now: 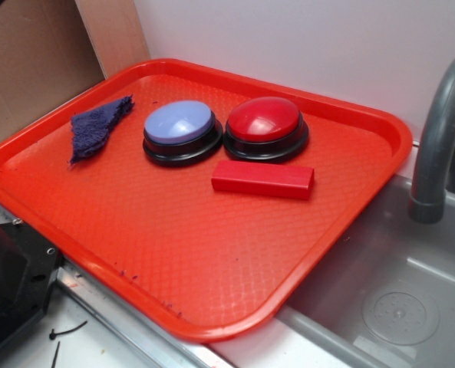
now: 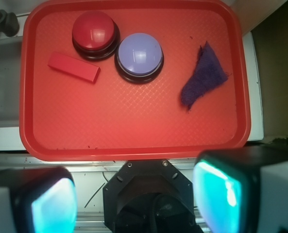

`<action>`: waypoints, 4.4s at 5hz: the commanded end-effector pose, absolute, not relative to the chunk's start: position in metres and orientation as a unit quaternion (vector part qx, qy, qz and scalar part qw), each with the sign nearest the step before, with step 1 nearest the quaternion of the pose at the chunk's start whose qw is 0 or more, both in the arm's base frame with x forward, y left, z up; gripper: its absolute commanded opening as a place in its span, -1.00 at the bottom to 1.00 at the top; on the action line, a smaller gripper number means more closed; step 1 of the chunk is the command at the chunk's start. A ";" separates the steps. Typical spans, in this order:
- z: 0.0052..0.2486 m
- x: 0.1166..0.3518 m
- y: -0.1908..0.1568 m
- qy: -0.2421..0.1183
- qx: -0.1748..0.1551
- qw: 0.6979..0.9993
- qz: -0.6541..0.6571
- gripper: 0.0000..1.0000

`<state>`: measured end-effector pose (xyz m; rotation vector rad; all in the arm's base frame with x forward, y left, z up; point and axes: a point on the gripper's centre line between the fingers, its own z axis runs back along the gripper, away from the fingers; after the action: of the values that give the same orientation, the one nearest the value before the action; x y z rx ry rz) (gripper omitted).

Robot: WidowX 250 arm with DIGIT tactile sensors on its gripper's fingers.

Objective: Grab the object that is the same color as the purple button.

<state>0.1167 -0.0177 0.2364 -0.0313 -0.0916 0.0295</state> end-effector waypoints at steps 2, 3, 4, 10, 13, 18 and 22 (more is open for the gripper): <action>0.234 0.121 -0.003 -0.058 -0.018 0.992 0.115 1.00; 0.221 0.128 0.018 -0.066 -0.029 0.971 0.230 1.00; 0.196 0.142 0.039 -0.070 -0.029 0.934 0.350 1.00; 0.034 0.205 0.130 -0.096 0.050 0.791 0.602 1.00; 0.023 0.201 0.133 -0.102 0.032 0.774 0.624 -1.00; 0.121 0.212 0.094 -0.003 0.016 0.951 0.308 -1.00; 0.223 0.178 -0.003 -0.087 0.003 0.993 0.082 -1.00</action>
<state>0.1858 -0.0145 0.2096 0.0151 -0.1254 0.1808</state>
